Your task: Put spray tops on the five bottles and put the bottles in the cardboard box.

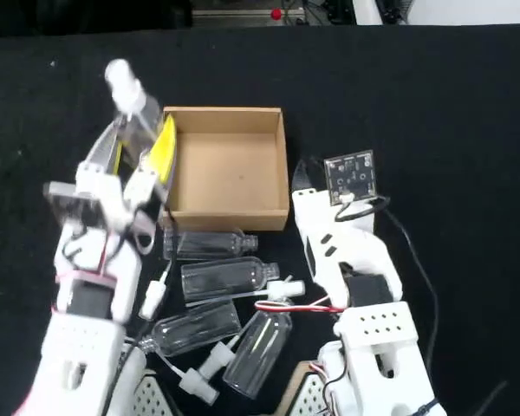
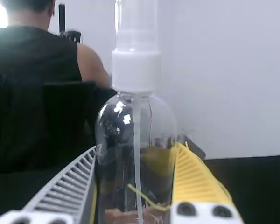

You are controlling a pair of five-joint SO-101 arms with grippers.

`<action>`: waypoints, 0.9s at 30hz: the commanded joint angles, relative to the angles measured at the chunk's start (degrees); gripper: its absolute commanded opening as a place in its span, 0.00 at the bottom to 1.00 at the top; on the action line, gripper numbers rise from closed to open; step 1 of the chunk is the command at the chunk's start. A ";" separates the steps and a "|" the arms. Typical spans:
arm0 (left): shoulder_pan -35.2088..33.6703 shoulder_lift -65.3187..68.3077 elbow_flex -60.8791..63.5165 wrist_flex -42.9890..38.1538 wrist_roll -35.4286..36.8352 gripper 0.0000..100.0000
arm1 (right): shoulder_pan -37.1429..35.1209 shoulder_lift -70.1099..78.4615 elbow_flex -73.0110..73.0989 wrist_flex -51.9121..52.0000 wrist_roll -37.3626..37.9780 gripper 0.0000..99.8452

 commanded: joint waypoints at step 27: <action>0.66 75.16 -23.69 -45.19 0.79 0.03 | 0.88 0.66 -0.31 -1.76 0.18 0.03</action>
